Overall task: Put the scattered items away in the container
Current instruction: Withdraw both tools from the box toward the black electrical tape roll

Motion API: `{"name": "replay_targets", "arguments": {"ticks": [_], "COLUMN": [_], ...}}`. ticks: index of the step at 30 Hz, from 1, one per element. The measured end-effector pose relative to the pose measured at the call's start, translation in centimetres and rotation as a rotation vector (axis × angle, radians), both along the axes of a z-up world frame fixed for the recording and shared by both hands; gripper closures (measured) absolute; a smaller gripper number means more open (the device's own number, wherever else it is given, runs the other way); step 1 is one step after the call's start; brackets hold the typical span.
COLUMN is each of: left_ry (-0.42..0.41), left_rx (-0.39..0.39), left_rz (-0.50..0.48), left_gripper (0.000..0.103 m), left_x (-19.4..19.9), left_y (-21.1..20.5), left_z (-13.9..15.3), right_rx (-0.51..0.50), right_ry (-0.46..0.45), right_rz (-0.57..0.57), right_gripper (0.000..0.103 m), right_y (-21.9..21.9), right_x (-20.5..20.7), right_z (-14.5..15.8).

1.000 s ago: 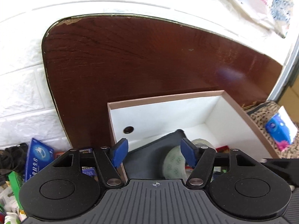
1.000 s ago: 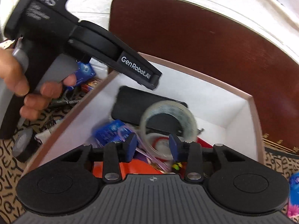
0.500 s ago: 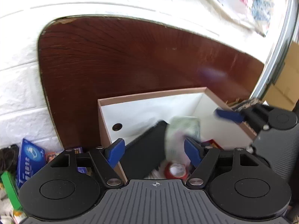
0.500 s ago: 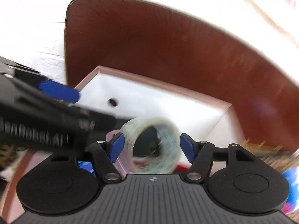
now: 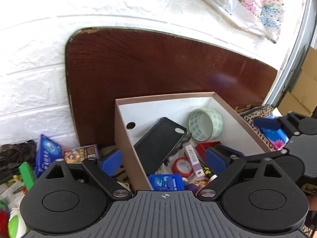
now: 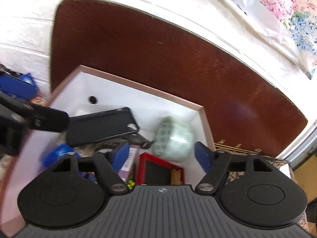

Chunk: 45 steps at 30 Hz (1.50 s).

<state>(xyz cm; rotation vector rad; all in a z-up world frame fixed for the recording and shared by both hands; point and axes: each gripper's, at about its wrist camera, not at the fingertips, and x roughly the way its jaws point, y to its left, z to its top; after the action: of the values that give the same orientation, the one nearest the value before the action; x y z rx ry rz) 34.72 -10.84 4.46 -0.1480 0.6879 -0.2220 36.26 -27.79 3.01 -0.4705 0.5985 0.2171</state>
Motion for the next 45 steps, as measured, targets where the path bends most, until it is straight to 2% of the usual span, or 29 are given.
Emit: {"name": "replay_targets", "arguments": {"ticks": [6,10,14,22,26,31,34,40,45], "left_ry": [-0.015,-0.029,-0.035,-0.077,-0.105,-0.048,-0.028,-0.008,-0.018], "left_rx": [0.009,0.021,-0.005,-0.042,-0.059,-0.121,-0.116,-0.046,-0.042], "left_rz": [0.004,0.001,0.000,0.028,0.060,0.098,0.126,0.128,0.105], "left_gripper": [0.000,0.000,0.000,0.000,0.000,0.000,0.000,0.001,0.009], "left_x": [-3.3,-5.8,-9.0,-16.5,-20.9,-24.5,-26.0,-26.0,-24.5], "left_y": [0.2,0.5,1.5,4.3,6.1,8.4,9.3,9.8,9.9], "left_z": [1.1,1.6,2.0,1.0,-1.3,-5.6,-7.8,-9.8,-10.0], "right_rx": [0.010,-0.006,-0.021,0.072,0.117,0.152,0.178,0.242,0.262], "right_ry": [-0.005,-0.013,-0.029,-0.017,-0.007,-0.005,0.024,0.094,0.078], "right_rz": [0.066,0.107,0.141,0.186,0.237,0.292,0.302,0.278,0.268], "right_gripper": [0.004,0.003,0.002,0.001,0.001,0.001,0.001,0.001,0.001], "right_y": [1.2,2.2,3.1,4.8,6.1,7.8,8.7,10.0,10.3], "right_x": [-3.4,-6.2,-9.3,-15.3,-18.5,-22.3,-23.8,-24.8,-24.2], "right_z": [1.5,2.0,2.4,2.5,1.0,-2.7,-5.1,-9.1,-9.9]}}
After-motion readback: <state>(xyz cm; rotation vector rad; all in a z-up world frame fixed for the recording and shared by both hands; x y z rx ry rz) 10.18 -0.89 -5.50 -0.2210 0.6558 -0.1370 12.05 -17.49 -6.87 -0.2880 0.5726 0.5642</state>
